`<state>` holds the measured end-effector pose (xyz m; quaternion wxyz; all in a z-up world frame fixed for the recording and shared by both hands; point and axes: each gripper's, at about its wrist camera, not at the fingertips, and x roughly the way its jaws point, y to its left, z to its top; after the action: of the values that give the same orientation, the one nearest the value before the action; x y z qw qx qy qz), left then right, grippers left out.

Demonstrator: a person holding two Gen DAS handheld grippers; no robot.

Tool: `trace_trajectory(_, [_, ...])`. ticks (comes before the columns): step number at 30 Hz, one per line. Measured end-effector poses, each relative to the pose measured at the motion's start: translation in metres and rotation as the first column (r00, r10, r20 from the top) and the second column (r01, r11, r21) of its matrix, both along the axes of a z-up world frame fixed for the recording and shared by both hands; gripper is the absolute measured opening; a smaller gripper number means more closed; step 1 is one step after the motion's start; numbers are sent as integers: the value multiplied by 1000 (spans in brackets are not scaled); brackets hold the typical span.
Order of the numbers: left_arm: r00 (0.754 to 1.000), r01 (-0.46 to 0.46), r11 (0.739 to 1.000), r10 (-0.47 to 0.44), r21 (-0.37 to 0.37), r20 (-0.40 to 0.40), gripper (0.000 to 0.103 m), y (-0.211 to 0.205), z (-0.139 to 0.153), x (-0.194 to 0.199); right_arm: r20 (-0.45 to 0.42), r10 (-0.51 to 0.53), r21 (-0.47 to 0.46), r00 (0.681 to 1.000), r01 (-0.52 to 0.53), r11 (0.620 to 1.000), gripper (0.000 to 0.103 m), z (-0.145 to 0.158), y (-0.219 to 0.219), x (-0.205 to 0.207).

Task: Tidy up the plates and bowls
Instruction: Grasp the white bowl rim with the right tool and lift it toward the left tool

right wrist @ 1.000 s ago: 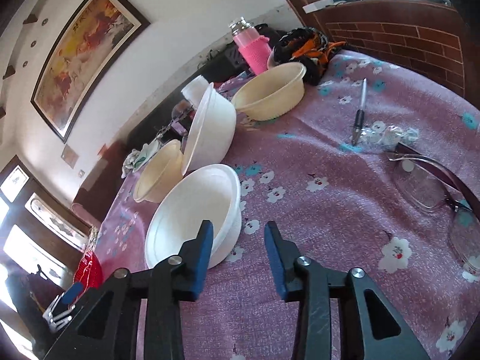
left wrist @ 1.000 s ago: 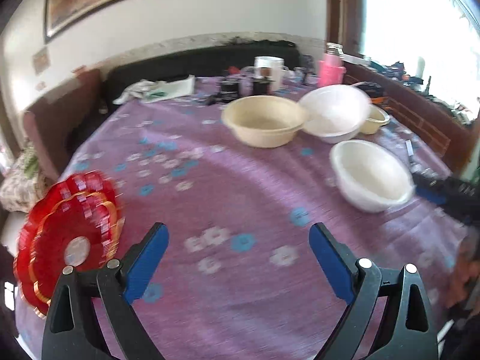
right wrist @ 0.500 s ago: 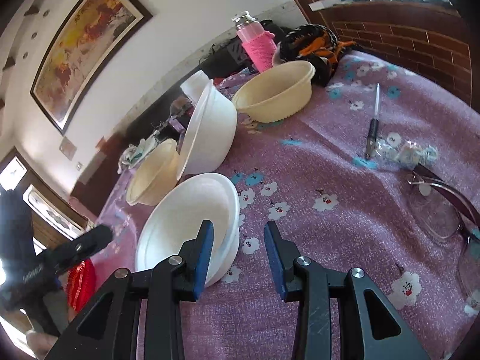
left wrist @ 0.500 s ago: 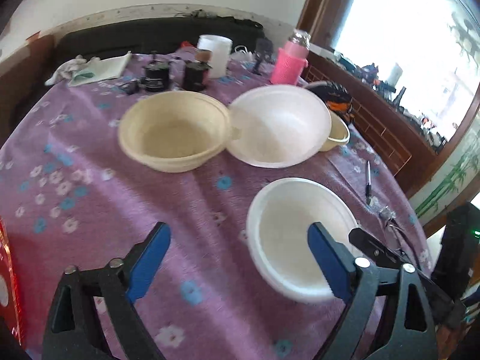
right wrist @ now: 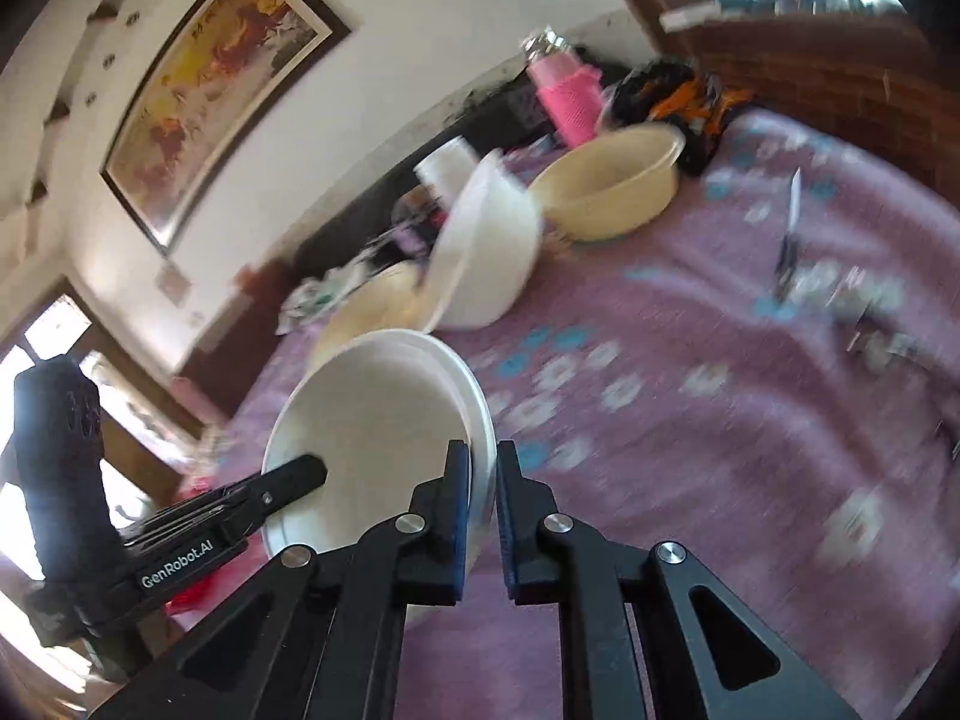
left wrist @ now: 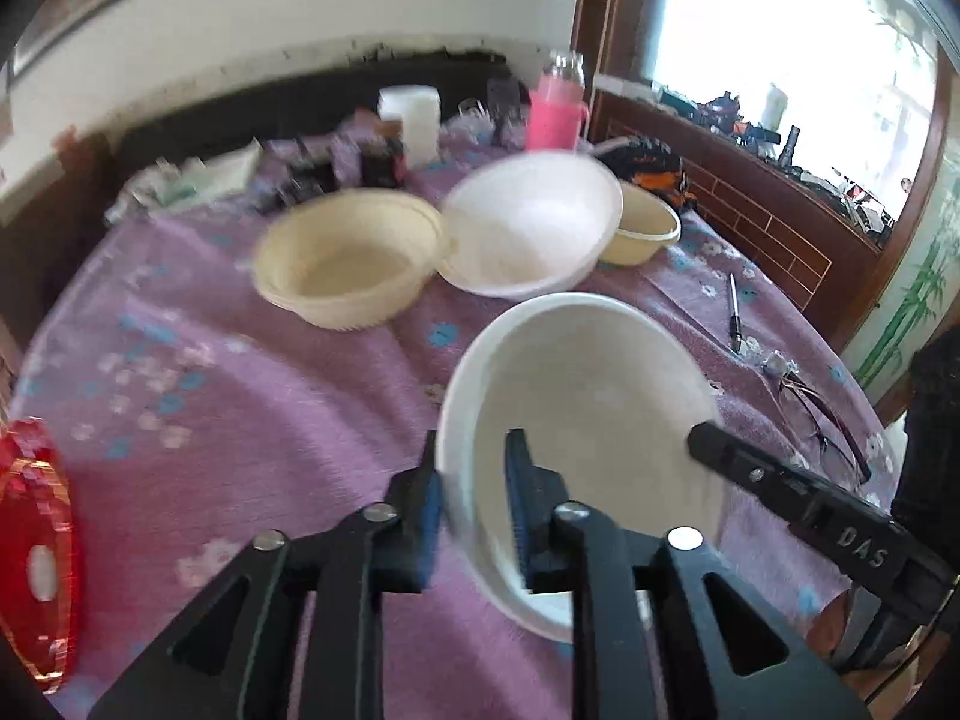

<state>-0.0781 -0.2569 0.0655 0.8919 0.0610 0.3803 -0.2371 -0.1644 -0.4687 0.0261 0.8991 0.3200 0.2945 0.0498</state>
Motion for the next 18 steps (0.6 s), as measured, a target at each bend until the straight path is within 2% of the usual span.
trace_trajectory(3, [998,-25,1000,26,-6,53,34,27,12,-21,9,62,-35,998,-62,997,10,12,29,-1])
trace_trajectory(5, [996,-52,999,53,-10,68,34,46,13,-29,14,107,-39,994,-107,994,11,16,46,1])
trace_trajectory(7, [996,-77,997,79,-31,48,34,68,9,-34,9,148,-46,989,-148,988,11,18,63,3])
trace_trajectory(11, [991,-132,991,133,-23,18,34,103,-6,-39,-32,226,-41,973,-228,973,11,10,96,11])
trace_trajectory(18, [981,-189,981,187,-44,-48,34,134,-31,-32,-79,289,-90,954,-295,951,11,4,135,20])
